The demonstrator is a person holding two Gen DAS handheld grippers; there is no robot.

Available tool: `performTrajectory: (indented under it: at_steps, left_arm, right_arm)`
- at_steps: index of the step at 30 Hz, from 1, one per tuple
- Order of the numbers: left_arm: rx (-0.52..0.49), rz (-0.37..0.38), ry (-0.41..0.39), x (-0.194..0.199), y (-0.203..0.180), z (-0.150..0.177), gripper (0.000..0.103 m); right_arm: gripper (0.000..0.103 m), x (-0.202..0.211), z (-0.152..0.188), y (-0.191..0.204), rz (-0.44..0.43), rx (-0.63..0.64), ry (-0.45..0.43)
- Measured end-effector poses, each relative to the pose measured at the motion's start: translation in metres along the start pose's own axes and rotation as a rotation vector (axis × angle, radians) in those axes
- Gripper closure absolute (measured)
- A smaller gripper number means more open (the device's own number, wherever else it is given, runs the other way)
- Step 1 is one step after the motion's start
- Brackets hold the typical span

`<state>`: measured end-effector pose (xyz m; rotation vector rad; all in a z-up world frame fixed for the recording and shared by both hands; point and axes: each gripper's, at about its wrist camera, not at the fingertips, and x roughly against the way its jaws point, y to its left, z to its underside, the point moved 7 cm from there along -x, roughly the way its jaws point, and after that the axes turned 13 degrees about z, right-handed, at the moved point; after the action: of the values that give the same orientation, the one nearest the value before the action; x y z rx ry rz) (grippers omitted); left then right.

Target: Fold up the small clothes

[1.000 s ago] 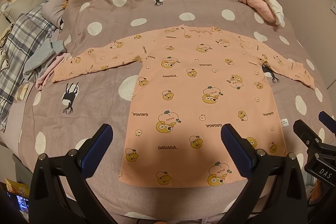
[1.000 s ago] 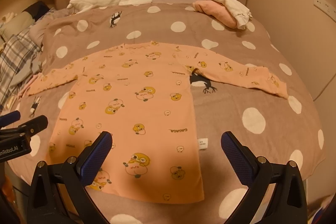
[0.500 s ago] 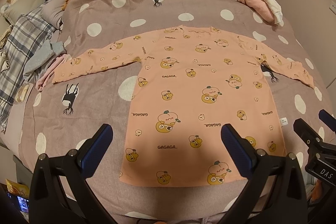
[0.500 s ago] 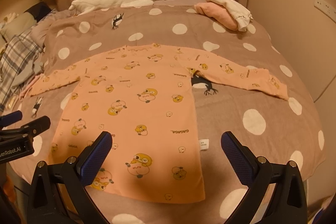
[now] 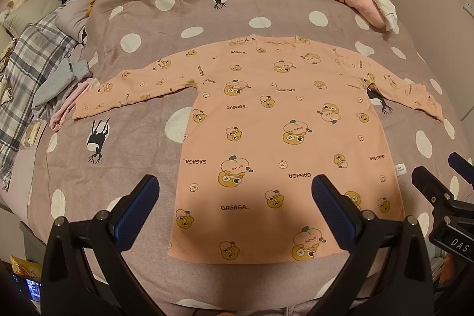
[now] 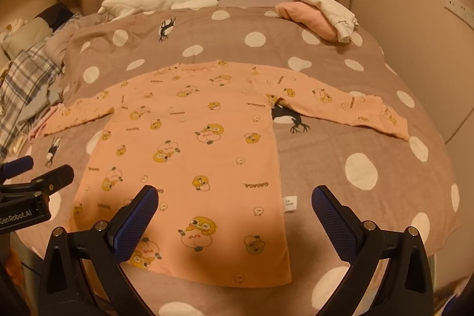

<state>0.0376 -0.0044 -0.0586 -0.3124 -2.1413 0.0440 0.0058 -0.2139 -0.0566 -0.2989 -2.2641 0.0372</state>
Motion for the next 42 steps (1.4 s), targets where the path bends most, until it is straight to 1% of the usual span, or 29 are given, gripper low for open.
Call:
performTrajectory:
  at_steps: [35, 37, 39, 42]
  left_arm:
    - [0.008, 0.003, 0.001, 0.0, 0.004, 0.002, 0.0]
    - [0.02, 0.013, 0.006, -0.003, 0.006, 0.004, 0.0]
    - [0.033, 0.029, 0.016, -0.009, 0.007, 0.005, 0.0]
    - [0.063, 0.051, 0.056, -0.023, 0.009, 0.008, 0.0]
  right_arm:
    - [0.001, 0.0, 0.001, 0.002, -0.005, -0.002, 0.002]
    - [0.001, -0.001, 0.002, 0.003, -0.026, -0.011, 0.007]
    - [0.001, -0.005, 0.005, 0.006, -0.088, -0.043, 0.023]
    - [0.001, -0.019, 0.012, -0.001, -0.18, -0.13, 0.08]
